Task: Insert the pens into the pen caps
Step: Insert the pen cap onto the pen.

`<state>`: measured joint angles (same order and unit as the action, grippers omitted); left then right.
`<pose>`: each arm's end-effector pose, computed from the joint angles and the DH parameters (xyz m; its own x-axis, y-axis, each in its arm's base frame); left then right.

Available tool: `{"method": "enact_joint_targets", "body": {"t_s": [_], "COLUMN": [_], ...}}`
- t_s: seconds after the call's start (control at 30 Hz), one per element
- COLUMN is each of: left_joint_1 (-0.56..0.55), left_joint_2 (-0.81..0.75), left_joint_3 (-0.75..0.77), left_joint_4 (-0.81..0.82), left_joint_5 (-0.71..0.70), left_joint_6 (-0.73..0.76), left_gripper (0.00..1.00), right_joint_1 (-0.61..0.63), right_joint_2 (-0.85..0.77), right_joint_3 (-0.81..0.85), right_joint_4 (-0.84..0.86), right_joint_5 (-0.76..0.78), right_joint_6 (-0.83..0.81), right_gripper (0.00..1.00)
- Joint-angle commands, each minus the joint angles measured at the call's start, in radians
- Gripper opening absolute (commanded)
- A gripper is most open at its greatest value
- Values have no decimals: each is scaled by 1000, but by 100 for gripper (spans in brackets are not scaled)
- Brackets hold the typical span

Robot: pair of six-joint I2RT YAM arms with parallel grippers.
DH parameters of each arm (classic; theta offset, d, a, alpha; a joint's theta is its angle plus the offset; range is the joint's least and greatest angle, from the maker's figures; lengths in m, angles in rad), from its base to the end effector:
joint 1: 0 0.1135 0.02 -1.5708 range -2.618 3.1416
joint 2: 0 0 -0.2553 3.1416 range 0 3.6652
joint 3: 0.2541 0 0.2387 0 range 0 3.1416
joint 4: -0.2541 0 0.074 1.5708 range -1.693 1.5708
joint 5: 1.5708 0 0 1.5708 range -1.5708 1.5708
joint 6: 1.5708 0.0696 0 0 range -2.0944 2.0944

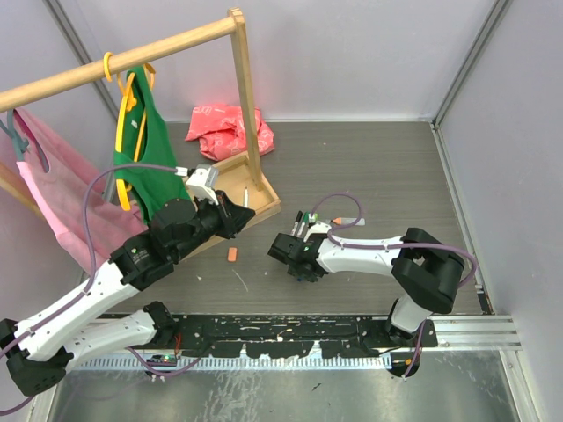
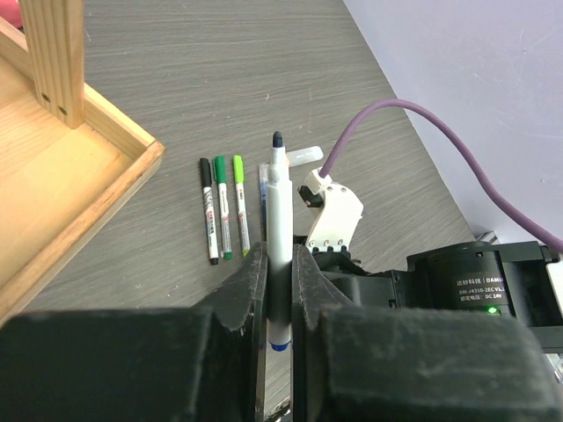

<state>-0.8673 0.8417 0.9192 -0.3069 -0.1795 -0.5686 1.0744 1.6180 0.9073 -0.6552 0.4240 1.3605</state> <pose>0.1481 -0.1554 0.3492 -0.4674 -0.2680 -0.8424 0.4583 0.7414 -0.4901 0.1558 0.2275 0.1287 -0.8421 0.3168 -0.4364 0.2971 0.9479 0.1149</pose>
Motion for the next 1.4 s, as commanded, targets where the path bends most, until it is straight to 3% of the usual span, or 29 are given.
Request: {"method": "enact_joint_targets", "body": {"t_s": [0.0, 0.3, 0.63, 0.77, 0.9, 1.13, 1.37], "left_joint_1": [6, 6, 5, 5, 5, 5, 6], "left_joint_2": [-16, -14, -8, -11, -14, -12, 12], "left_joint_3": [4, 1, 8, 15, 17, 17, 43], "left_joint_4": [51, 56, 54, 51, 77, 151, 202], "left_joint_5": [-8, -9, -7, -9, 10, 87, 177], "left_joint_6": [-7, -8, -8, -6, 2, 41, 84], "left_gripper": [0, 0, 0, 0, 0, 0, 0], "right_joint_1": [6, 5, 5, 5, 6, 5, 3], "right_joint_2": [15, 25, -14, -105, -271, -545, -660], "right_joint_3": [19, 20, 32, 52, 19, -118, -106], "right_joint_4": [-21, -21, -41, -44, 66, 478, 749], "right_joint_5": [37, 37, 75, 142, 196, 238, 243], "right_joint_6": [29, 24, 14, -20, -124, -417, -751], "right_gripper": [35, 30, 2, 0, 0, 0, 0]}}
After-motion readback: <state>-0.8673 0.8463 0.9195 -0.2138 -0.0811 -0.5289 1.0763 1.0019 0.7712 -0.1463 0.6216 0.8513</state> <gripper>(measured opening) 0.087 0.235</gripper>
